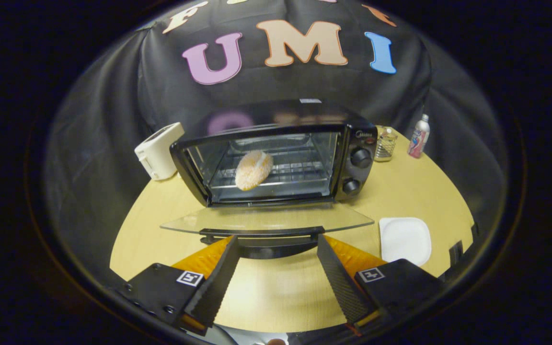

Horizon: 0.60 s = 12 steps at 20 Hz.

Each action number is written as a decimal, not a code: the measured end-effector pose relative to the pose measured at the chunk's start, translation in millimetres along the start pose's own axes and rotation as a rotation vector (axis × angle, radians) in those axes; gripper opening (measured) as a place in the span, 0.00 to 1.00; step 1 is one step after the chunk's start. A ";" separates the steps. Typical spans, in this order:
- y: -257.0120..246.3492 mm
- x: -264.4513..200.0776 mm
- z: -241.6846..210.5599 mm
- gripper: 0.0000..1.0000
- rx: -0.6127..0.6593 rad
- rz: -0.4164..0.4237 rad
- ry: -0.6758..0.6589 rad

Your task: Open the toaster oven, put the food inside, and close the toaster oven door.

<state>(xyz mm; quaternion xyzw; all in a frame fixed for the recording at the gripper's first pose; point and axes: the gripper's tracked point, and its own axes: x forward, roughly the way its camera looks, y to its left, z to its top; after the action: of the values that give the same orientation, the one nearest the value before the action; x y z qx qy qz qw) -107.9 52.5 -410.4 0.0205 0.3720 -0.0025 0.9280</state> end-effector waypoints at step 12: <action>3.0 15.0 105.2 1.00 0.010 -0.001 -0.181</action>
<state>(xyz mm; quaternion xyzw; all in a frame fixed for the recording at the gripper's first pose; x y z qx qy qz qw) -24.3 51.5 -344.7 0.0248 0.2867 -0.0066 0.9577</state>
